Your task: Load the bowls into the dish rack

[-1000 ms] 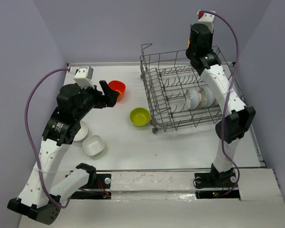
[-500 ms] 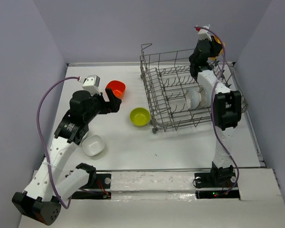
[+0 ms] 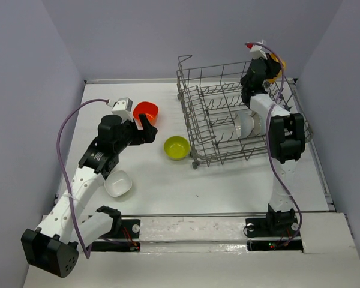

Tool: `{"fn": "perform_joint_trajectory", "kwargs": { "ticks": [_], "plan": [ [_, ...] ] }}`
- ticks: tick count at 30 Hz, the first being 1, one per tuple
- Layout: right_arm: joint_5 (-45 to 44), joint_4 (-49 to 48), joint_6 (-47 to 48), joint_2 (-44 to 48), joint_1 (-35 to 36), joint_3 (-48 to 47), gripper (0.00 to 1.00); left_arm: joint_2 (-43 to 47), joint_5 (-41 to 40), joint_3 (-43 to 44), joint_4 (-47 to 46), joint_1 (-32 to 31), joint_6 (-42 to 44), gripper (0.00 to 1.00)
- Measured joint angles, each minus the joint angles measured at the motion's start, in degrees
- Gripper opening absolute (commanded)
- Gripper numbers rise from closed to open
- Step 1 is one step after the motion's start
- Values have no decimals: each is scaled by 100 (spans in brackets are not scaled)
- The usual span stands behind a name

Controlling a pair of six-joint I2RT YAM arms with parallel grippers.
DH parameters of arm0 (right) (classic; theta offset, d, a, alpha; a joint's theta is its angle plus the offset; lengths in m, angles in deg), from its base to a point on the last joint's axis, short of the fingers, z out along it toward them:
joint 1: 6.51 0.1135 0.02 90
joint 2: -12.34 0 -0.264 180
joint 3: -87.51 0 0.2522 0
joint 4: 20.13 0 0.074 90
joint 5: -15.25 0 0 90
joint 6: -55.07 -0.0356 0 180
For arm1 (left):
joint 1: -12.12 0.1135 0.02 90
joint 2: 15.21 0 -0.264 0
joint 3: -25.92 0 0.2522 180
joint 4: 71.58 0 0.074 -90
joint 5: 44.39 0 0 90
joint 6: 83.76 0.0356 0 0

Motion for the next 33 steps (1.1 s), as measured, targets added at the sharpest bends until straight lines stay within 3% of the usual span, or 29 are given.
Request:
{"fn": "perform_joint_trajectory", "kwargs": {
  "ticks": [6, 33],
  "plan": [
    [127, 125, 9, 63, 90, 258, 1, -33, 22, -61, -66, 0, 0, 96],
    [142, -1016, 1237, 46, 243, 881, 1, 22, -157, -96, -101, -275, 11, 96]
  ]
}}
